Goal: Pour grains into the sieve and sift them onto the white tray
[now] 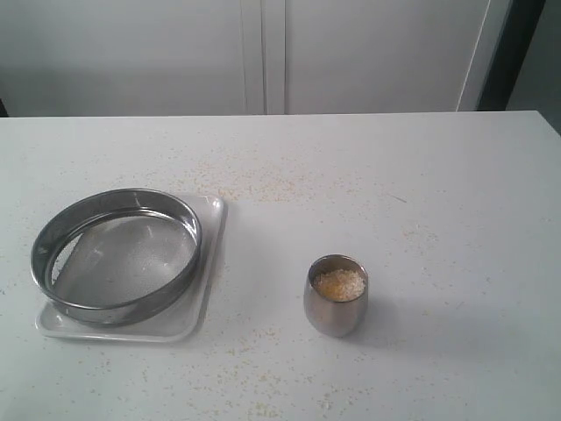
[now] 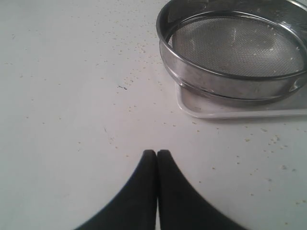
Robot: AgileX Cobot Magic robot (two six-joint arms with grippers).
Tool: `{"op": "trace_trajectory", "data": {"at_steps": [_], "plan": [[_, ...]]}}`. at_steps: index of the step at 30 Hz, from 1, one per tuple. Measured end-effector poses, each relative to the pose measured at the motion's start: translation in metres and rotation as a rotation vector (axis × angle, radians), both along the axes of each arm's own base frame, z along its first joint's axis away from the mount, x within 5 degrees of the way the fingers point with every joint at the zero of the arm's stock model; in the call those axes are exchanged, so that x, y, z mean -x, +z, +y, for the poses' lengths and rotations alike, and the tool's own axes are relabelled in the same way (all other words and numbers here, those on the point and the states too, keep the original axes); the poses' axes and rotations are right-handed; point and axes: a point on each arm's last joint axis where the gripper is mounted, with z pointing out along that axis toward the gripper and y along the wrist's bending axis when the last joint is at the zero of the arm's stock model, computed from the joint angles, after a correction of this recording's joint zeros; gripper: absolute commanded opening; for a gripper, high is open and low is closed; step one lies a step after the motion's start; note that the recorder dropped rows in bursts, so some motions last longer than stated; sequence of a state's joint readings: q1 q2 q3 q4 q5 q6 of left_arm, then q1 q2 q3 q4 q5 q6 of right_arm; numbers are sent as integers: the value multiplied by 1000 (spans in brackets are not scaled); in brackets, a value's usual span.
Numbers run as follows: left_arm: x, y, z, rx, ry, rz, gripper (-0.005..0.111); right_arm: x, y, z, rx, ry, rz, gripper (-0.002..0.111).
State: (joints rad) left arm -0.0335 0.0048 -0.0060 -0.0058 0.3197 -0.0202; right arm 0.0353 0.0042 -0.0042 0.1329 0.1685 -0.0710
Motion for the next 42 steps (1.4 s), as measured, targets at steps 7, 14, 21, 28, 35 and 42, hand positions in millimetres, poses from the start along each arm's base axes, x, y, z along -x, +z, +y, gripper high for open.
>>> {"op": "trace_trajectory", "data": {"at_steps": [7, 14, 21, 28, 35, 42], "plan": [[0, 0, 0, 0, 0, 0, 0, 1, 23, -3, -12, -35, -259, 0], [0, 0, 0, 0, 0, 0, 0, 3, 32, -4, -17, -47, -352, 0], [0, 0, 0, 0, 0, 0, 0, 3, 32, -4, -17, -48, -360, 0], [0, 0, 0, 0, 0, 0, 0, 4, 35, -5, -18, -52, -387, 0], [0, 0, 0, 0, 0, 0, 0, 6, 42, -6, -22, -63, -472, 0], [0, 0, 0, 0, 0, 0, 0, 7, 43, -6, -23, -65, -487, 0]]}}
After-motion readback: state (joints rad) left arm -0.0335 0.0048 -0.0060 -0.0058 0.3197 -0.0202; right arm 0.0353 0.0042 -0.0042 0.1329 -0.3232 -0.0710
